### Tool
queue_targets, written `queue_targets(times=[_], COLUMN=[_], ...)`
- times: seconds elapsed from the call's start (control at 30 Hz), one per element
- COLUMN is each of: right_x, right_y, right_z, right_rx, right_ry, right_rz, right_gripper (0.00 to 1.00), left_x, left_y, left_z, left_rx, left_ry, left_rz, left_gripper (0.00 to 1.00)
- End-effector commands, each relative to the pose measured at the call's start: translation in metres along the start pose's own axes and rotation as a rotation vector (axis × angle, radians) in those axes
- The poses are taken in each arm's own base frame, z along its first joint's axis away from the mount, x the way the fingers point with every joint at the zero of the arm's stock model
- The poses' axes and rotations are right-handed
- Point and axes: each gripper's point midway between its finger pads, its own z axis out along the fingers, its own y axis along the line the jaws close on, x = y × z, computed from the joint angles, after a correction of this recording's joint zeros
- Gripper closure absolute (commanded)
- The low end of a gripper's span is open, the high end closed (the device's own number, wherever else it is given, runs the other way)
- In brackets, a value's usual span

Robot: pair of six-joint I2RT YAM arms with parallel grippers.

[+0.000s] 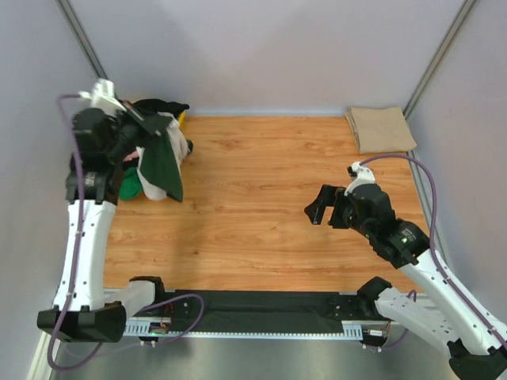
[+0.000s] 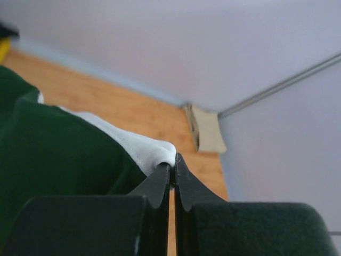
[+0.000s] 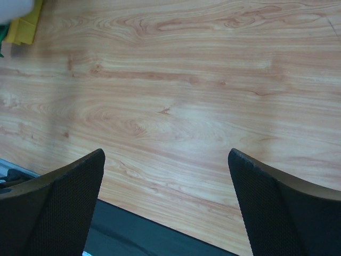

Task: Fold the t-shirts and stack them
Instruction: Move the tshirt to the center of the board

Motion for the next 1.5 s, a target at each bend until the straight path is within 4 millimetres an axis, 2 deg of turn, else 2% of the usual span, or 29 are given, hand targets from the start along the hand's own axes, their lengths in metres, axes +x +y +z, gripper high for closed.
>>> queue_targets(times=[0.0, 0.13, 0.2, 0.23, 0.27, 0.33, 0.37, 0.4, 0.43, 0.47, 0.53, 0.63, 0.67, 0.7, 0.83, 0.93, 0.97, 1.03, 1.07, 1.1, 1.13, 1.17, 1.2, 1.23, 1.3, 1.33, 1.37, 1.43, 1.47], right_x=[-0.016, -0.009, -0.007, -0.008, -0.013, -0.018, -0.033, -0.038, -0.042, -0.047, -0.059, -0.061, -0.059, -0.056, -0.042, -0.035, -0.033, -0.031, -0.026, -0.025, -0.023, -0.019, -0.017, -0.014, -0.006, -0.002, 0.003, 0.018, 0.023], right_y=[0.009, 0.026, 0.025, 0.024, 0.022, 0.020, 0.021, 0.021, 0.014, 0.012, 0.008, 0.002, -0.001, -0.004, -0.017, -0.024, -0.027, -0.033, -0.036, -0.038, -0.039, -0.040, -0.039, -0.036, -0.034, -0.030, -0.029, -0.024, -0.021], right_z=[-0.009, 0.002, 0.007, 0.006, 0.005, -0.002, -0.010, -0.016, -0.022, -0.028, -0.044, -0.065, -0.064, -0.069, -0.075, -0.079, -0.080, -0.083, -0.080, -0.081, -0.079, -0.076, -0.074, -0.071, -0.065, -0.062, -0.058, -0.046, -0.040], right_rx=[-0.029, -0.104, -0.091, -0.083, -0.070, -0.052, -0.043, -0.034, 0.006, 0.018, 0.047, 0.051, 0.061, 0.058, 0.082, 0.102, 0.113, 0.129, 0.136, 0.138, 0.140, 0.144, 0.142, 0.131, 0.123, 0.101, 0.099, 0.066, 0.045], right_ry=[-0.060, -0.009, 0.005, -0.001, -0.021, -0.035, -0.076, -0.090, -0.101, -0.116, -0.161, -0.199, -0.192, -0.202, -0.198, -0.190, -0.190, -0.205, -0.199, -0.205, -0.202, -0.190, -0.179, -0.161, -0.119, -0.095, -0.073, -0.015, 0.008], right_rz=[0.046, 0.063, 0.069, 0.072, 0.071, 0.061, 0.059, 0.054, 0.044, 0.041, 0.042, 0.059, 0.060, 0.066, 0.084, 0.095, 0.099, 0.117, 0.122, 0.134, 0.144, 0.147, 0.149, 0.150, 0.151, 0.152, 0.154, 0.152, 0.141], right_gripper=[0.00, 0.00, 0.00, 0.00, 0.00, 0.00, 0.00, 0.00, 0.00, 0.00, 0.00, 0.00, 0.00, 0.00, 0.00, 0.00, 0.00, 0.00, 0.00, 0.00, 0.00, 0.00, 0.00, 0.00, 0.00, 0.00, 0.00, 0.00, 0.00], left_x=[0.109, 0.217, 0.235, 0.248, 0.232, 0.225, 0.179, 0.172, 0.192, 0.122, 0.115, 0.082, 0.090, 0.075, 0.064, 0.080, 0.111, 0.143, 0.189, 0.212, 0.264, 0.292, 0.320, 0.366, 0.410, 0.416, 0.425, 0.403, 0.387], left_y=[0.039, 0.033, 0.018, -0.006, -0.036, -0.085, -0.143, -0.156, -0.175, -0.239, -0.268, -0.313, -0.303, -0.318, -0.330, -0.315, -0.292, -0.267, -0.239, -0.227, -0.194, -0.177, -0.162, -0.133, -0.090, -0.075, -0.039, -0.015, 0.010], left_z=[0.017, 0.031, 0.039, 0.038, 0.051, 0.046, 0.054, 0.050, 0.067, 0.043, 0.042, 0.012, 0.010, -0.005, -0.039, -0.040, -0.015, 0.001, 0.020, 0.027, 0.044, 0.051, 0.052, 0.062, 0.051, 0.049, 0.048, 0.044, 0.043], left_rx=[-0.005, 0.000, 0.019, 0.073, 0.128, 0.212, 0.313, 0.302, 0.331, 0.495, 0.602, 0.864, 0.837, 0.933, 1.061, 1.030, 0.931, 0.833, 0.765, 0.738, 0.649, 0.596, 0.551, 0.475, 0.342, 0.294, 0.182, 0.082, -0.018], left_ry=[0.286, 0.528, 0.571, 0.613, 0.579, 0.592, 0.490, 0.501, 0.546, 0.386, 0.387, 0.294, 0.324, 0.268, 0.279, 0.323, 0.386, 0.462, 0.565, 0.622, 0.738, 0.806, 0.890, 1.009, 1.157, 1.156, 1.140, 1.060, 1.020], left_rz=[-0.116, -0.091, -0.073, -0.050, -0.022, 0.105, 0.144, 0.187, 0.224, 0.196, 0.134, 0.018, 0.017, 0.022, 0.093, 0.088, 0.073, 0.024, -0.005, -0.028, -0.065, -0.075, -0.080, -0.081, -0.006, 0.039, 0.118, 0.243, 0.375], left_gripper=[1.00, 1.00, 1.00, 1.00, 1.00, 1.00, 1.00, 1.00, 1.00, 1.00, 1.00, 1.00, 1.00, 1.00, 1.00, 1.00, 1.00, 1.00, 0.99, 0.97, 0.83, 0.68, 0.59, 0.44, 0.38, 0.36, 0.36, 0.31, 0.30])
